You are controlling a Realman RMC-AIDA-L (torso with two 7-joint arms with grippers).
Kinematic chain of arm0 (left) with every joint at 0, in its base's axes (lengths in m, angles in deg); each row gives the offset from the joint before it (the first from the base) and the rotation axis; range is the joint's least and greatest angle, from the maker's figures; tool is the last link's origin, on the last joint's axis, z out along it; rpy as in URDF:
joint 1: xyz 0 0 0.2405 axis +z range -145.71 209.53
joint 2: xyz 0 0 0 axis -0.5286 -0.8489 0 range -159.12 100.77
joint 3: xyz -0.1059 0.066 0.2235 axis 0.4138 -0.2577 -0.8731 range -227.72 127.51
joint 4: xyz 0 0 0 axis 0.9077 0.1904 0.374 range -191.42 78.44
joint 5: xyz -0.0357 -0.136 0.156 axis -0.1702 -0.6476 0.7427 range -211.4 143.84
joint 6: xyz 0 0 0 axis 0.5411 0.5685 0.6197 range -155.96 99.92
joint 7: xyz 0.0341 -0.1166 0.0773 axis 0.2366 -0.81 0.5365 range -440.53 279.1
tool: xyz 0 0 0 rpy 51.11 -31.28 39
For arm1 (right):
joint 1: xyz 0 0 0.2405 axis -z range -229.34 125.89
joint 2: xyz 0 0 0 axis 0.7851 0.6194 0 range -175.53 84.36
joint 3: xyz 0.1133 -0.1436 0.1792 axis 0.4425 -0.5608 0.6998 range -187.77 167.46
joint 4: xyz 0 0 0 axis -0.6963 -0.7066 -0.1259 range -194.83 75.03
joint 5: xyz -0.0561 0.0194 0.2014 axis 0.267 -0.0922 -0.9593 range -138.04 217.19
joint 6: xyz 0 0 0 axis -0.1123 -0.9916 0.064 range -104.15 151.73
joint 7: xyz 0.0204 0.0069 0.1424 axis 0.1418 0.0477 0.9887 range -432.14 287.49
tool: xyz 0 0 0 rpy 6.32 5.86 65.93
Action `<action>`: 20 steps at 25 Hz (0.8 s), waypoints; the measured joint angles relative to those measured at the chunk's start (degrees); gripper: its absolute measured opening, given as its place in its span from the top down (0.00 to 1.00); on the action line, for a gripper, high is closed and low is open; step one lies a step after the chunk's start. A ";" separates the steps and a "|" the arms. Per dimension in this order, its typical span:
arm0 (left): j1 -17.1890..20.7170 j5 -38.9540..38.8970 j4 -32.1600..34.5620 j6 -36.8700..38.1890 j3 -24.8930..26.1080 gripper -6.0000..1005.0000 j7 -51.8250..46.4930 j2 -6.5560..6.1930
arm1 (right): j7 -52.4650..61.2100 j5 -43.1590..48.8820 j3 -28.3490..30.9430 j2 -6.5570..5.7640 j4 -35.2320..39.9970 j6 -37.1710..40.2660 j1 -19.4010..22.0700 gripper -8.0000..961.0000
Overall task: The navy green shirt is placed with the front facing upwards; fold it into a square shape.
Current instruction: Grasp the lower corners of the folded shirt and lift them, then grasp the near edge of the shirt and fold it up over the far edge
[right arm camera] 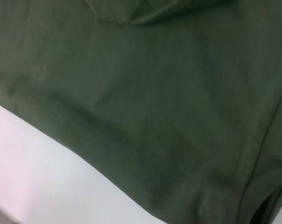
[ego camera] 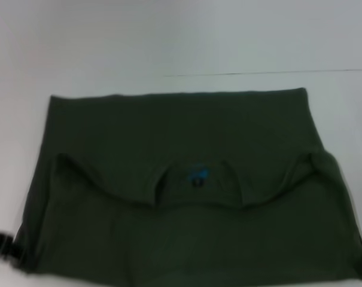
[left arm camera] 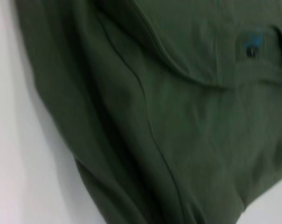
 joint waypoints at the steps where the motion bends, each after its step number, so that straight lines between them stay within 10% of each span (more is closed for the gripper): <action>1: 0.14 0.95 0.04 1.45 -0.04 0.98 0.42 0.02 | -0.42 0.48 -0.01 0.30 0.02 0.90 0.00 0.92; 12: 0.96 3.38 0.03 8.03 -4.26 0.98 2.58 0.82 | -1.18 0.92 -4.18 2.79 0.08 3.79 0.08 0.92; 20: -0.64 1.98 0.23 7.77 2.58 0.98 3.92 -0.72 | -2.70 0.37 4.68 1.80 3.07 4.00 0.09 0.92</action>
